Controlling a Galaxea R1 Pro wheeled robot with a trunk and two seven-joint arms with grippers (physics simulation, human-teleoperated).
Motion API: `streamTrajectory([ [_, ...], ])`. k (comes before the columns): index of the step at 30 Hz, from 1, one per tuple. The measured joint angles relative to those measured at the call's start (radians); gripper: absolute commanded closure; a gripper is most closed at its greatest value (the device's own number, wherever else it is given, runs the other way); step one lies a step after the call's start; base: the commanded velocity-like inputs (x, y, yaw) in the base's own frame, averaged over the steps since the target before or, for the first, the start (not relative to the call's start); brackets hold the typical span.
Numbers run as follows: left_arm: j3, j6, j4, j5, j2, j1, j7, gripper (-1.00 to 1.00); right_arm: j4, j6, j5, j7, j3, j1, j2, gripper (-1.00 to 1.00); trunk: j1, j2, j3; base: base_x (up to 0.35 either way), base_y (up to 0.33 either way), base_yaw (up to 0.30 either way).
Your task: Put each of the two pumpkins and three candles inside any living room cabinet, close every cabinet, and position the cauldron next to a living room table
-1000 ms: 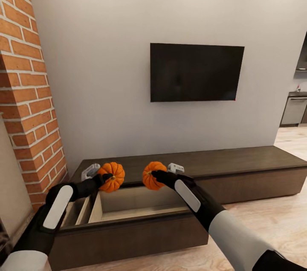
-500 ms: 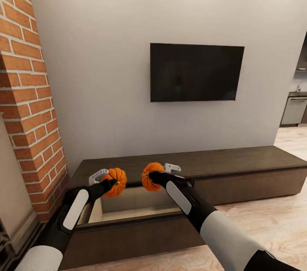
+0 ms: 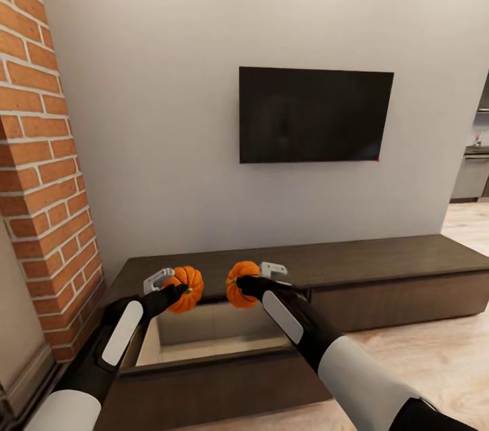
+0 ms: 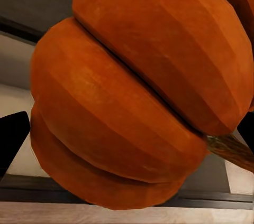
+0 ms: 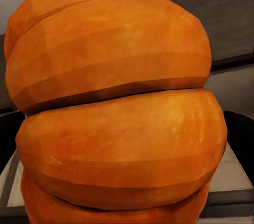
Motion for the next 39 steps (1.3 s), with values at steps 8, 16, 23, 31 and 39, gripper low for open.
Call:
streamTrajectory([
  [8, 0.001, 0.000, -0.005, -0.001, -0.001, 0.000, -0.006, 1.00, 0.000, -0.002, 0.001, 0.000, 0.007, 0.000, 0.000, 1.00, 0.000, 0.000, 0.000, 0.190, 0.000, 0.000],
  [16, 0.004, 0.000, -0.008, -0.002, 0.000, 0.000, -0.006, 1.00, -0.001, -0.002, 0.000, 0.000, 0.009, 0.000, 0.000, 1.00, 0.008, -0.014, -0.006, 0.007, 0.000, 0.000],
  [23, 0.004, 0.002, -0.008, -0.001, 0.001, 0.000, 0.005, 1.00, -0.002, 0.005, 0.001, 0.001, 0.009, 0.000, -0.002, 1.00, 0.031, -0.056, -0.025, 0.000, 0.000, 0.000],
  [31, 0.004, 0.006, -0.016, 0.006, 0.000, 0.000, 0.004, 1.00, -0.001, 0.068, 0.002, -0.004, 0.007, 0.000, -0.001, 1.00, 0.035, -0.063, -0.028, 0.000, 0.000, 0.000],
  [39, 0.003, 0.018, -0.016, 0.003, -0.002, 0.000, 0.005, 1.00, -0.001, 0.080, 0.001, -0.096, 0.008, 0.000, 0.000, 1.00, 0.066, -0.119, -0.053, 0.000, 0.000, 0.000],
])
